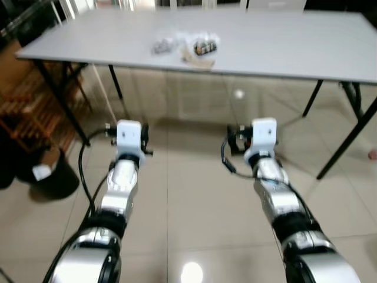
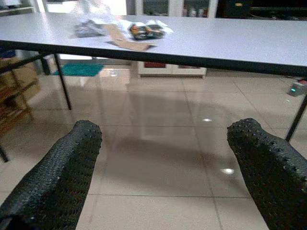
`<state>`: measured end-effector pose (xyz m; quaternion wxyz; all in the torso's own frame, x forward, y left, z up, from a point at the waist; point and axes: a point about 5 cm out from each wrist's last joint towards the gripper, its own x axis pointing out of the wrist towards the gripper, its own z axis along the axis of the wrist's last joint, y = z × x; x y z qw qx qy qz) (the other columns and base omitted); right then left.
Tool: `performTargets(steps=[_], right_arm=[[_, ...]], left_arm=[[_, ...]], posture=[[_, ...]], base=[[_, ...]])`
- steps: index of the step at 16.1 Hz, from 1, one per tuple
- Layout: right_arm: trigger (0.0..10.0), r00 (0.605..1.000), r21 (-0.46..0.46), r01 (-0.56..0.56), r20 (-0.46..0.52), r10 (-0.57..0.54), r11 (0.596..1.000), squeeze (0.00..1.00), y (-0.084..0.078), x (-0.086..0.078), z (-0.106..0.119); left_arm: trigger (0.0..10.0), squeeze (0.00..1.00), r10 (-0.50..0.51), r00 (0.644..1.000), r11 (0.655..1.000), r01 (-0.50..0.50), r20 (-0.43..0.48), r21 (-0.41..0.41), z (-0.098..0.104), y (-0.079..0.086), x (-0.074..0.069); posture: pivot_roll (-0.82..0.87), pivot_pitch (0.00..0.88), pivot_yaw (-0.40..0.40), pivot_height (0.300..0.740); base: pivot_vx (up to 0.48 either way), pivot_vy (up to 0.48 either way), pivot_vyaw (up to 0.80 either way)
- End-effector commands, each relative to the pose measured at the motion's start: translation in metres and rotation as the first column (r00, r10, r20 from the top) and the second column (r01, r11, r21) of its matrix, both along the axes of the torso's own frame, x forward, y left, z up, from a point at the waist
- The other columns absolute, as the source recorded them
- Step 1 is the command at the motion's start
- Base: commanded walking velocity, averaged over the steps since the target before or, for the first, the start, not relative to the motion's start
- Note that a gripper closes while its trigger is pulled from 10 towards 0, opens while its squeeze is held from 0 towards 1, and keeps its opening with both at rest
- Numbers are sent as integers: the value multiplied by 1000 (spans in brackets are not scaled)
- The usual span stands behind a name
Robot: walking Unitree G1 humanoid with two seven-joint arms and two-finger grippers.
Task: Picking trash to rubbish bin
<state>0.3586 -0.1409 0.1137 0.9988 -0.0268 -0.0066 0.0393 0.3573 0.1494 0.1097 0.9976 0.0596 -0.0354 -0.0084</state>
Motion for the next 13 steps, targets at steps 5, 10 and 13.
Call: performTargets(steps=[5,10,13], right_arm=[[10000,999,10,37,-5,-37,999,0,-11,-1,-1],[10000,999,39,52,13,-53,998,0,-12,1,3],[10000,999,39,42,15,-43,998,0,-10,0,2]], left_arm=[[10000,0,-29,1000,1000,29,2,-1,2,-11,1],[10000,0,-33,999,999,33,5,3,3,-11,2],[10000,0,-35,999,999,35,9,3,3,-12,2]], posture=[[-70,40,42,740],[-73,29,48,740],[-73,25,48,740]], base=[[446,0,0],[447,0,0],[449,0,0]])
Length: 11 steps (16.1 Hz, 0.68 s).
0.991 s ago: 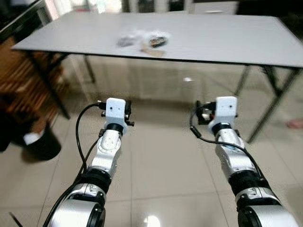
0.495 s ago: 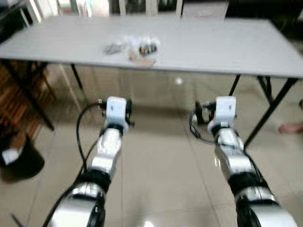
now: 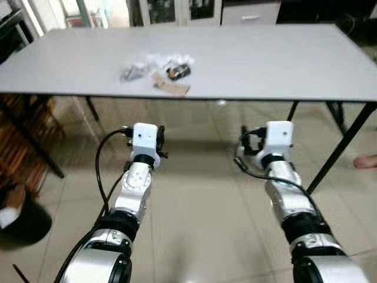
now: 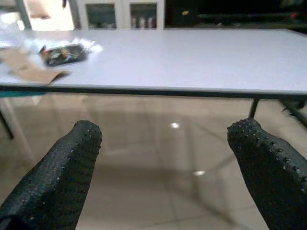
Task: Picking trash to rubbish bin
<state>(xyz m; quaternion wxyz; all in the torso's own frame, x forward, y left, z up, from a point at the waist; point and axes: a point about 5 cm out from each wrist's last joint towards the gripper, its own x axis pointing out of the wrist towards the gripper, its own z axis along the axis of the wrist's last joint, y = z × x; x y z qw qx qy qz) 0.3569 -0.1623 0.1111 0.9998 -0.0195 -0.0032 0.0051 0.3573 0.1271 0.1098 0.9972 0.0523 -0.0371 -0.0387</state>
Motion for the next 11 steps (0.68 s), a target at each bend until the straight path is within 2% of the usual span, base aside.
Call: performTargets(steps=[1,11], right_arm=[[10000,999,23,-28,22,28,999,0,11,2,4],[10000,998,11,-60,27,59,998,0,15,0,4]], left_arm=[[10000,0,26,1000,1000,-26,11,15,4,10,2],[10000,0,34,999,999,-34,9,15,4,11,2]], posture=[[-74,27,48,740],[-72,43,47,740]], base=[[446,0,0],[447,0,0]])
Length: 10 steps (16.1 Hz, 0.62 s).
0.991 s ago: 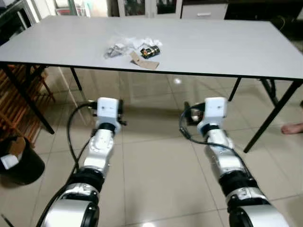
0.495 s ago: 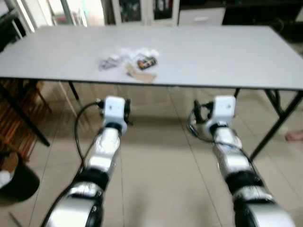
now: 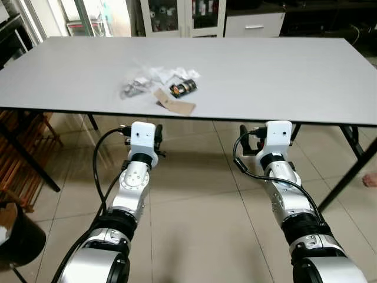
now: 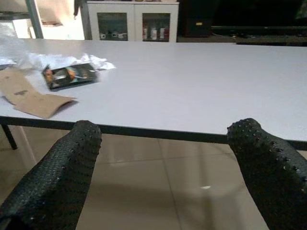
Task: Picking trash to rubbish bin
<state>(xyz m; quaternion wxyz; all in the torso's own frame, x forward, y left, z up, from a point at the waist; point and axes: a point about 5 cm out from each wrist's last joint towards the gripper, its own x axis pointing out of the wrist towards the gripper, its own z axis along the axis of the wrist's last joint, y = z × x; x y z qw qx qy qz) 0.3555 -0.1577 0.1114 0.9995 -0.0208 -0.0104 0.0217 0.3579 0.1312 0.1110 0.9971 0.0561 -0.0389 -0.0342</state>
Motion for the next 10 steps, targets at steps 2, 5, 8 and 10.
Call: performTargets(steps=[2,5,8,10], right_arm=[[10000,999,11,-29,12,29,1000,0,10,1,4],[10000,999,-2,-35,17,35,999,0,9,1,4],[10000,1000,12,-26,15,26,1000,0,9,1,4],[10000,1000,11,-26,15,26,1000,0,9,1,4]], left_arm=[[10000,0,26,1000,1000,-26,5,6,3,7,2],[10000,0,25,1000,1000,-25,6,5,3,6,2],[10000,0,27,1000,1000,-27,5,4,3,6,2],[10000,0,27,1000,1000,-27,4,4,3,7,2]], posture=[[-73,45,46,740],[-73,44,44,740],[-72,44,44,740],[-73,44,44,740]], base=[[448,0,0],[446,0,156],[444,0,196],[444,0,0]])
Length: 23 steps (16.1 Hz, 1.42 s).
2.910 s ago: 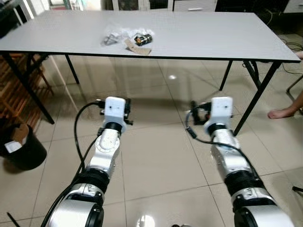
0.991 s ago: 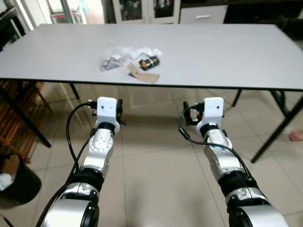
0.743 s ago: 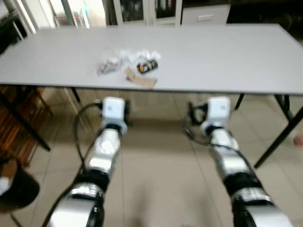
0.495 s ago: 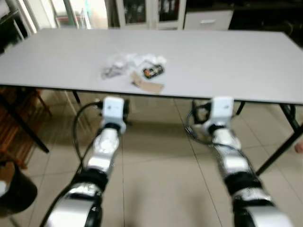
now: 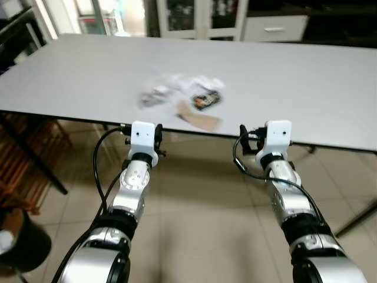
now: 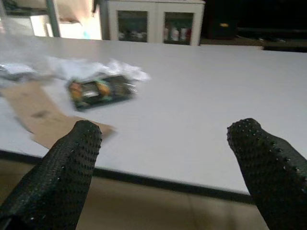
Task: Picking trash to rubbish bin
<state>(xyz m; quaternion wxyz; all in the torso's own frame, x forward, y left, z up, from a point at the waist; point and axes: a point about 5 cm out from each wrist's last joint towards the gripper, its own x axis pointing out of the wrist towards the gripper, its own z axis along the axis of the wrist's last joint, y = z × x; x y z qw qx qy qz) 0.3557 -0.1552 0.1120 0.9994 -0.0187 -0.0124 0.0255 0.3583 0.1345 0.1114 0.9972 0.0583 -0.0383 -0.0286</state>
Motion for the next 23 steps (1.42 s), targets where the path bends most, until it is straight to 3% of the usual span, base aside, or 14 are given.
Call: performTargets(steps=[1,7,12,20,23], right_arm=[[10000,1000,8,-18,11,17,1000,0,6,1,3],[10000,1000,29,-3,-6,3,1000,0,3,1,2],[10000,1000,30,-6,5,6,1000,0,6,2,3],[10000,1000,51,-5,4,5,999,0,6,3,4],[10000,1000,60,-9,10,9,998,0,7,3,5]], left_arm=[[10000,0,15,1000,1000,-15,5,1,3,3,1],[10000,0,8,1000,1000,-8,-1,2,2,2,1],[10000,0,-9,1000,1000,9,5,-5,3,0,1],[10000,0,-54,999,998,54,2,-13,1,-4,-1],[10000,0,-73,997,997,73,-2,-14,0,-7,-2]], posture=[[-73,44,44,740],[-74,46,46,740],[-72,45,48,740],[-70,36,46,740],[-72,30,47,740]], base=[[446,0,0],[441,0,0],[412,0,-640],[0,0,0],[0,0,-760]])
